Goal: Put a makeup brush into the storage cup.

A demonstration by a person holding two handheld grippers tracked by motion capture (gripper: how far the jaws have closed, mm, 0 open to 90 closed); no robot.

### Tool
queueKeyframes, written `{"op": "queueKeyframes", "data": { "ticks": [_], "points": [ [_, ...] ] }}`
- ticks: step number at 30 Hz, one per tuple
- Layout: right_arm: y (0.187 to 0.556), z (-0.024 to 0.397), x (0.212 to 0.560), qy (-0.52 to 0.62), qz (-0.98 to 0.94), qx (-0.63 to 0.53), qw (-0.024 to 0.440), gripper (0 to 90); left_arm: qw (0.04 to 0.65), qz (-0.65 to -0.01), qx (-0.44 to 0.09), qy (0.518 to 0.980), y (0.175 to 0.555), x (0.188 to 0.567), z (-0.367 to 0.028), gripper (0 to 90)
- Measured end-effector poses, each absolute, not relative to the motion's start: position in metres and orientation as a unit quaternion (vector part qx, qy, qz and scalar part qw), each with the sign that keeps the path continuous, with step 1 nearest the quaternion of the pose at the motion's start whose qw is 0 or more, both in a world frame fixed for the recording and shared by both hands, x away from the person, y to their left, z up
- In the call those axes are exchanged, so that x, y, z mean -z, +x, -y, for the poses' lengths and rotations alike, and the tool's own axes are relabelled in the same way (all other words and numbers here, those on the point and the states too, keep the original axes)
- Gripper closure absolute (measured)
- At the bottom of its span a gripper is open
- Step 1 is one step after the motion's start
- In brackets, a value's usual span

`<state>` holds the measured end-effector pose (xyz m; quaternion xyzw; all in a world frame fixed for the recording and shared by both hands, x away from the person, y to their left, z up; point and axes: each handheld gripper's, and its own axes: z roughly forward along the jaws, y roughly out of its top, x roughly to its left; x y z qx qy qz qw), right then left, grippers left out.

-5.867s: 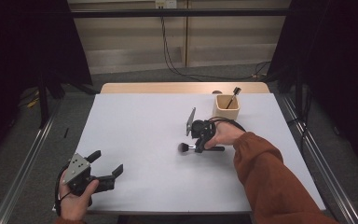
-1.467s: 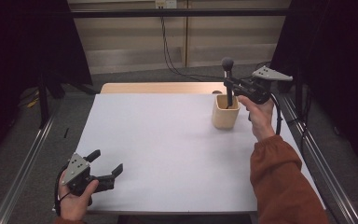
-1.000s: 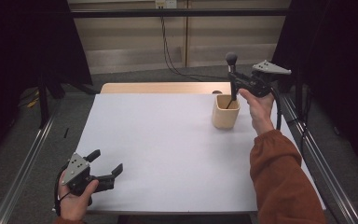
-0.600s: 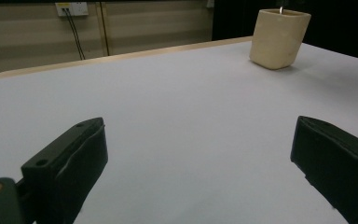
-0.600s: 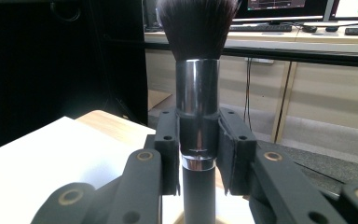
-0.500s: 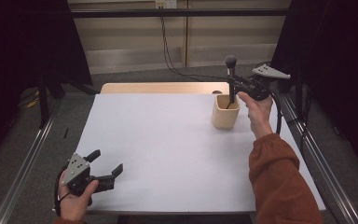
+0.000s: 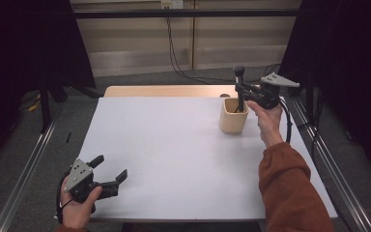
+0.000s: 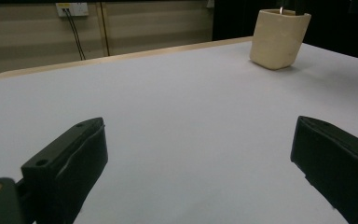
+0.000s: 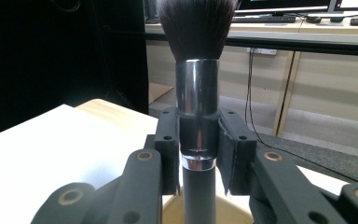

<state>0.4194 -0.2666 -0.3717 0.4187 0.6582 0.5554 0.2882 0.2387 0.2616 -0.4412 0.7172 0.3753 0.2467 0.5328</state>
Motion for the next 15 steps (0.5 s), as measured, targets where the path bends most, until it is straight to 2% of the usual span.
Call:
{"op": "queueKeyframes", "data": {
  "ticks": [15],
  "points": [
    [0.418, 0.268, 0.386, 0.424, -0.662, -0.550, 0.283, 72.3, 0.532, -0.375, -0.248, 0.717, 0.239, 0.441, -0.262, 3.7]
  ]
}}
